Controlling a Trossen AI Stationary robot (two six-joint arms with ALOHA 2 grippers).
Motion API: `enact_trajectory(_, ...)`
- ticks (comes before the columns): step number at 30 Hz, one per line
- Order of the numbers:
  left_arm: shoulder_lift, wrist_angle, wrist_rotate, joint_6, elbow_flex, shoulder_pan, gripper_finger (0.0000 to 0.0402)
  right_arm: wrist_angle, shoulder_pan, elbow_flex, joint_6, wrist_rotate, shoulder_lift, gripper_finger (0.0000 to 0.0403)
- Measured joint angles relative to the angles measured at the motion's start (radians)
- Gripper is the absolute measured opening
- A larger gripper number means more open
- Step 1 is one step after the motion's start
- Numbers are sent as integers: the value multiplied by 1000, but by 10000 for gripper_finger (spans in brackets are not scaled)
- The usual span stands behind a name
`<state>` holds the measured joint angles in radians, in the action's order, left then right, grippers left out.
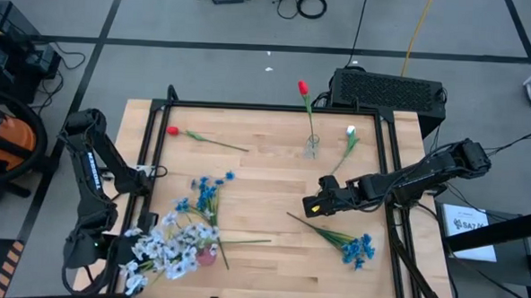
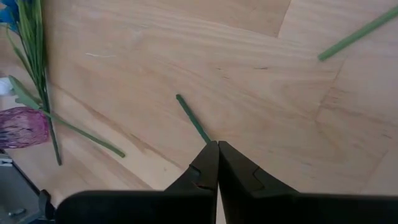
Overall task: Sort flowers into vase by color
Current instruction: Put the white flowers into the pink vase
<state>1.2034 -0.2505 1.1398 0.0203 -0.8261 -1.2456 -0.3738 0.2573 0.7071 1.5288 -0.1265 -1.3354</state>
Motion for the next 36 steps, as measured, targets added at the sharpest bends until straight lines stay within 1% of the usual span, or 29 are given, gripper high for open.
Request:
enact_trajectory(10, 0, 0, -3, 15, 0, 1, 7, 5, 0, 0, 1, 0, 0, 0)
enact_trajectory(16, 3, 75, -12, 11, 0, 1, 7, 10, 0, 0, 1, 0, 0, 0)
enact_trajectory(21, 29, 78, -12, -20, 0, 1, 7, 11, 8, 0, 1, 0, 0, 0)
enact_trajectory(25, 77, 85, -9, -67, 0, 3, 15, 11, 18, 0, 3, 0, 0, 0)
enact_trajectory(30, 147, 93, 27, -154, 0, 3, 18, 11, 27, 0, 24, -3, 0, 0)
enact_trajectory(36, 193, 158, 68, -336, 6, 3, 20, 20, 39, 0, 31, -4, 0, 0)
